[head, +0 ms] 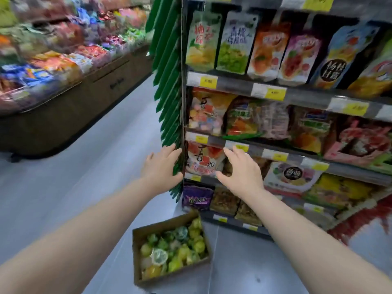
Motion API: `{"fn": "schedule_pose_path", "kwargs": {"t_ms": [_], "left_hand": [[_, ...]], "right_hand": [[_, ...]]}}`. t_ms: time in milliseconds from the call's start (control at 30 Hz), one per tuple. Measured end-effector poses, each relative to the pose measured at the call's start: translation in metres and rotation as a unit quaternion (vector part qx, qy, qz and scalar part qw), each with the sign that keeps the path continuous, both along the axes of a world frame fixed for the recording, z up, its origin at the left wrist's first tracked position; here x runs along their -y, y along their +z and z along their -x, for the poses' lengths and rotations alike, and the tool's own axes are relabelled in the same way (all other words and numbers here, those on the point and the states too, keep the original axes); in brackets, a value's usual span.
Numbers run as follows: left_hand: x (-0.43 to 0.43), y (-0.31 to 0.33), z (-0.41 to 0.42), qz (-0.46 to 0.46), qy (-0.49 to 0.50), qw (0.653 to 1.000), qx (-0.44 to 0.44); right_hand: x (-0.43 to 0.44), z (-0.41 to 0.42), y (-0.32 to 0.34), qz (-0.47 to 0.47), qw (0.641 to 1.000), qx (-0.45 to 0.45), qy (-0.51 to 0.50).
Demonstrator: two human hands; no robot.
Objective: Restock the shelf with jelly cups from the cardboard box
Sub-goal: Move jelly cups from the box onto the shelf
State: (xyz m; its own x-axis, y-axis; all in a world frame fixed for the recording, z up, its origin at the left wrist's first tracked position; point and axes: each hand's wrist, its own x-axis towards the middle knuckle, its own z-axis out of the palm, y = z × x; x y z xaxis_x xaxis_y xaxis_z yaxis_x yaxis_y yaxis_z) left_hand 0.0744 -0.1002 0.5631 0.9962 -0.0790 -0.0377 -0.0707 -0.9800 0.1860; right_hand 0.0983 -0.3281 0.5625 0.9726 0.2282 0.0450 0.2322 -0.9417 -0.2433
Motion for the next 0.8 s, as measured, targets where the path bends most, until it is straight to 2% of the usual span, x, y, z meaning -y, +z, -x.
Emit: {"fn": "schedule_pose_path", "kwargs": {"t_ms": [200,400,567,800], "left_hand": [[-0.079,-0.078,0.003,-0.004,-0.006,0.993,-0.118],[-0.135,-0.166,-0.006,0.015,0.005,0.981,-0.191],[-0.147,-0.268,0.009,0.037,0.023,0.962,-0.269],[-0.152,-0.435,0.034,0.073,0.068,0.937,-0.334]], "right_hand": [[-0.064,0.004,-0.077,-0.015,0.993,-0.112,-0.026],[-0.117,0.009,-0.177,-0.039,0.979,-0.192,-0.059],[-0.135,0.020,-0.276,-0.054,0.959,-0.267,-0.079],[-0.149,0.023,-0.437,-0.068,0.940,-0.324,-0.080]]}}
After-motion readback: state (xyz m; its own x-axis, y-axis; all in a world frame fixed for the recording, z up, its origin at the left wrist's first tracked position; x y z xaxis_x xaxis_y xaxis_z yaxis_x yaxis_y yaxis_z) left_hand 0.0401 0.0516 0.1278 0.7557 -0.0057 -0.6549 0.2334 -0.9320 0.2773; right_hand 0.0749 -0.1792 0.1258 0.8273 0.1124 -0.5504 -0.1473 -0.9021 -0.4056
